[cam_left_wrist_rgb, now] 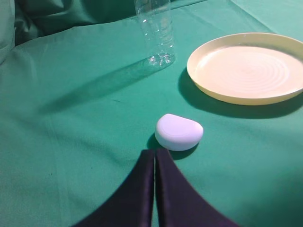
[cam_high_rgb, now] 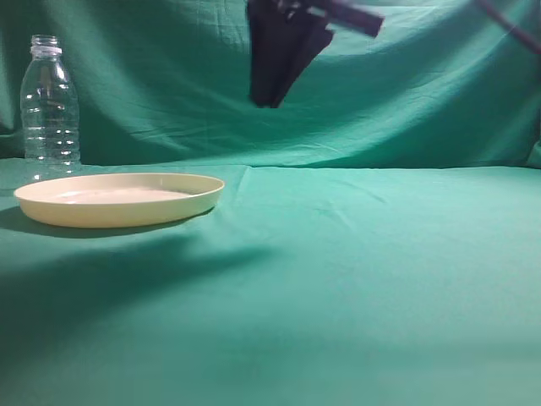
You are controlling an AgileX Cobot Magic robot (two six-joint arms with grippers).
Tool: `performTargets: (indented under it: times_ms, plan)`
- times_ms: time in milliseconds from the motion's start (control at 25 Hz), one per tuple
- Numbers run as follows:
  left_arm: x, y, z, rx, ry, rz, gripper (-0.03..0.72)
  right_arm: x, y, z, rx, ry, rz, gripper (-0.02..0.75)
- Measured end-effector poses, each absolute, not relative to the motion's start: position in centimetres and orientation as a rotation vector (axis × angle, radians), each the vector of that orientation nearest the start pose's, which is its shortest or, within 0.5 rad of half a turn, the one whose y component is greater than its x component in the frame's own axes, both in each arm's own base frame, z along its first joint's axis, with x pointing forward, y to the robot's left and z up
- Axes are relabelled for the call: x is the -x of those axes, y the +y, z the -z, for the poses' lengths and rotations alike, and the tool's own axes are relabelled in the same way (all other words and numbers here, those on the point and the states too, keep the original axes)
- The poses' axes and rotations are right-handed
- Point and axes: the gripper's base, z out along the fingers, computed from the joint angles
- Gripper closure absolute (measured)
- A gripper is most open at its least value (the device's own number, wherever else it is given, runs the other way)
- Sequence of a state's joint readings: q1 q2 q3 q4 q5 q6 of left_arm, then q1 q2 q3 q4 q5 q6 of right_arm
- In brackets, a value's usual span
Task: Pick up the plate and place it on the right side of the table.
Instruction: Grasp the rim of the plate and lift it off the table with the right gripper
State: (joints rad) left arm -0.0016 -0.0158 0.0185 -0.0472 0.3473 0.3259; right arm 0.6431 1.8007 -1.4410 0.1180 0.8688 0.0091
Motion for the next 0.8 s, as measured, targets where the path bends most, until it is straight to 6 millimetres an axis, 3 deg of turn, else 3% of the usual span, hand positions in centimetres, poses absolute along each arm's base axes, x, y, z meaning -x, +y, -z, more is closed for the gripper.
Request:
performTargets:
  times_ms: [120,480,720,760,800]
  plan:
    - [-5.3,-0.2,-17.7,-0.27,1.817,-0.182,0.688,-32.6,25.5,-24.3,0.777,2.637,-0.335,0.689]
    - [-5.3,-0.2,-17.7,-0.27,1.817,-0.182,0.688,-37.5,29.2,-20.5,0.805,2.604,-0.337,0.32]
    - [-5.3,-0.2,-17.7,-0.27,1.817,-0.182,0.688,-38.6,30.5,-18.5,0.866,2.578,-0.327,0.31]
    - [-5.3,-0.2,-17.7,-0.27,1.817,-0.182,0.688,-38.5,30.8,-18.1,0.884,2.576,-0.322,0.269]
    - [-5.3,-0.2,-17.7,-0.27,1.817,-0.182,0.688,-38.4,30.9,-17.7,0.895,2.577,-0.32,0.289]
